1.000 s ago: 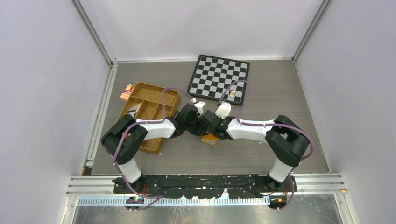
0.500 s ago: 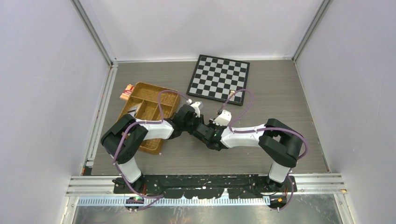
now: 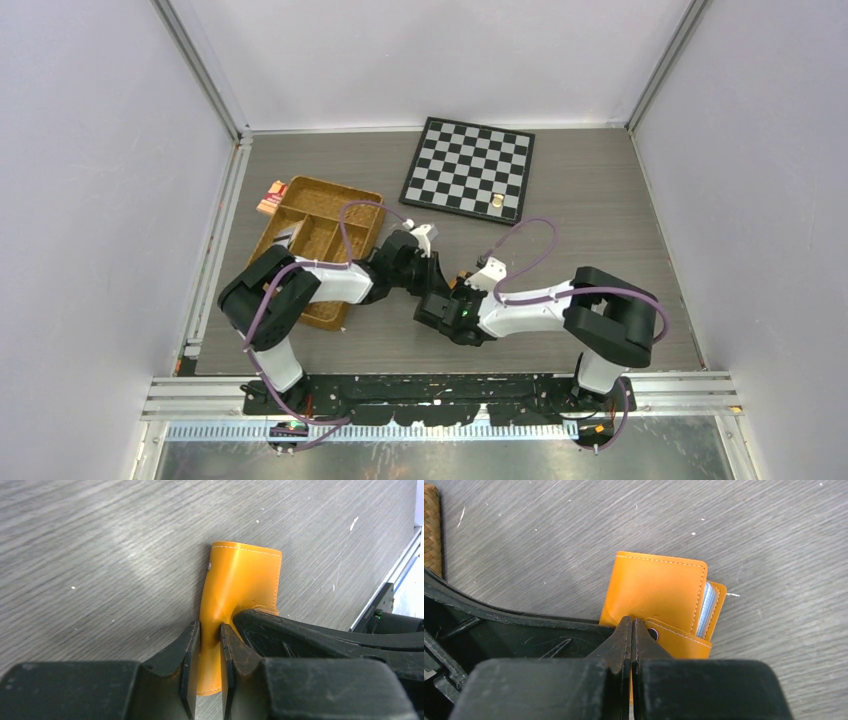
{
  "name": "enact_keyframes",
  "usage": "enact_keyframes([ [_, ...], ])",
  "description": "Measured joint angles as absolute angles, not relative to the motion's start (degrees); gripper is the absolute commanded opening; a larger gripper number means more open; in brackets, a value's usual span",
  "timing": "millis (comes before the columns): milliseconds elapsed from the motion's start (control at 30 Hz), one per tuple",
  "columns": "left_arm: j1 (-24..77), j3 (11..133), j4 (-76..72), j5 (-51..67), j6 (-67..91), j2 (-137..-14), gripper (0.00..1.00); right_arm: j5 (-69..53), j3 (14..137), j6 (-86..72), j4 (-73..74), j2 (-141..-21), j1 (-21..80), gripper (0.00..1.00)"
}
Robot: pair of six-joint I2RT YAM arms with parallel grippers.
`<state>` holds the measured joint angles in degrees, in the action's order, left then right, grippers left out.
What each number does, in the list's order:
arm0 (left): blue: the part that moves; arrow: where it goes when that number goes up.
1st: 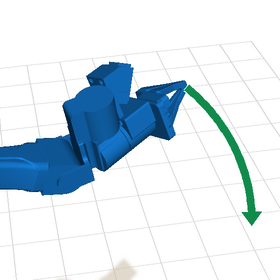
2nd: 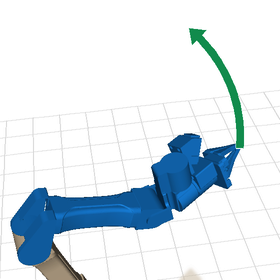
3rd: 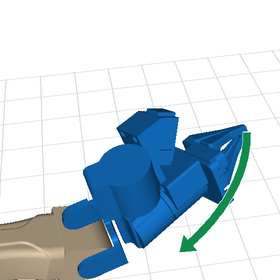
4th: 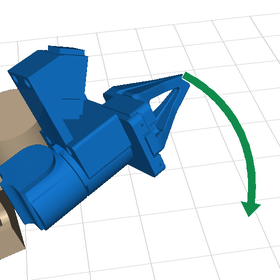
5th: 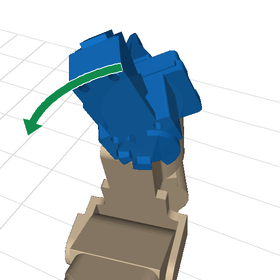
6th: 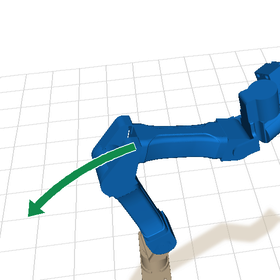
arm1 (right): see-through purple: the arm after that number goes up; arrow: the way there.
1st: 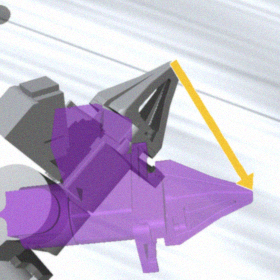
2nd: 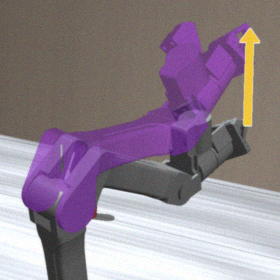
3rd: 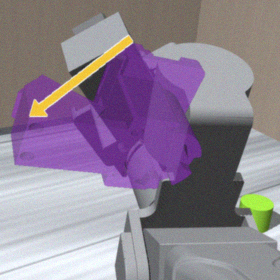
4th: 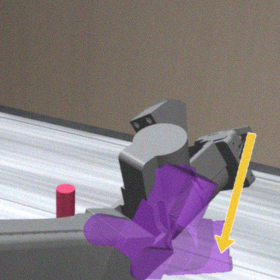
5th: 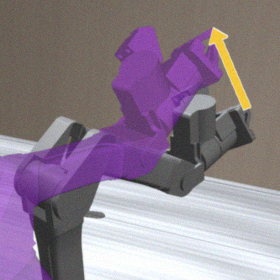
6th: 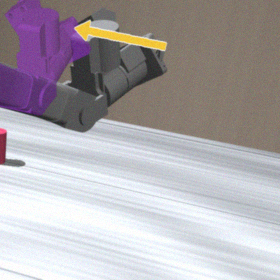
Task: Put the credit cards into the card holder
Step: Move the card holder to the center of the board.
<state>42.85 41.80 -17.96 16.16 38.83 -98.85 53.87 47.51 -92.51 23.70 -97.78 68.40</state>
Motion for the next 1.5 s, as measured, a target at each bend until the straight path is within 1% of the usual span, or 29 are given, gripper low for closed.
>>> enact_keyframes([
  [133, 43.3, 41.8, -17.8, 17.3, 38.3, -98.9, 0.0, 51.5, 47.2, -88.1, 24.3, -95.5, 68.6, 0.0],
  [167, 43.3, 41.8, -17.8, 17.4, 38.1, -98.9, 0.0, 50.5, 48.2, -86.2, 25.6, -95.4, 68.6, 0.03],
  [200, 43.3, 41.7, -17.8, 17.4, 38.1, -98.8, 0.0, 49.4, 49.1, -84.5, 27.0, -95.4, 68.6, 0.09],
  [267, 43.3, 41.1, -18.5, 17.2, 38.1, -98.5, 0.0, 46.0, 51.6, -80.7, 30.9, -95.2, 68.7, 0.15],
  [333, 43.3, 39.8, -19.4, 16.8, 38.2, -97.7, 0.01, 43.0, 53.8, -77.4, 35.1, -95.0, 68.9, 0.24],
  [367, 43.2, 39.2, -19.6, 16.6, 38.2, -97.2, 0.04, 41.8, 54.5, -76.5, 36.9, -94.6, 68.9, 0.29],
  [400, 43.2, 38.7, -19.7, 16.5, 38.1, -96.7, 0.07, 41.0, 54.8, -75.7, 38.7, -93.9, 68.9, 0.36],
  [500, 43.1, 38.1, -19.7, 16.8, 37.3, -96.1, 0.2, 39.5, 54.8, -75.0, 43.5, -90.7, 68.8, 0.54],
  [567, 43.1, 38.1, -19.4, 17.2, 36.5, -95.9, 0.28, 38.8, 54.2, -75.0, 45.2, -87.9, 68.2, 0.61],
  [600, 43.1, 38.1, -19.3, 17.5, 35.9, -95.9, 0.31, 38.5, 53.5, -74.9, 45.5, -86.5, 67.7, 0.62],
  [733, 43.0, 37.8, -18.9, 19.0, 34.4, -95.3, 0.42, 35.2, 47.6, -72.9, 41.5, -80.4, 63.8, 0.63],
  [833, 43.0, 37.2, -19.0, 20.2, 33.5, -94.5, 0.44, 30.7, 41.3, -71.0, 34.5, -76.8, 59.3, 0.64],
  [967, 43.0, 36.4, -19.0, 21.7, 32.5, -93.8, 0.43, 26.9, 36.6, -69.1, 28.4, -74.9, 55.6, 0.63],
  [1133, 43.0, 35.2, -19.2, 23.4, 32.2, -93.1, 0.43, 24.4, 36.6, -67.6, 22.9, -75.2, 53.8, 0.61],
  [1267, 42.8, 34.5, -20.0, 25.3, 32.0, -93.1, 0.42, 22.9, 36.9, -66.7, 19.6, -78.1, 53.2, 0.6],
  [1500, 42.6, 32.7, -22.5, 28.7, 32.1, -93.0, 0.42, 21.5, 39.9, -64.1, 14.7, -84.1, 53.1, 0.5],
])
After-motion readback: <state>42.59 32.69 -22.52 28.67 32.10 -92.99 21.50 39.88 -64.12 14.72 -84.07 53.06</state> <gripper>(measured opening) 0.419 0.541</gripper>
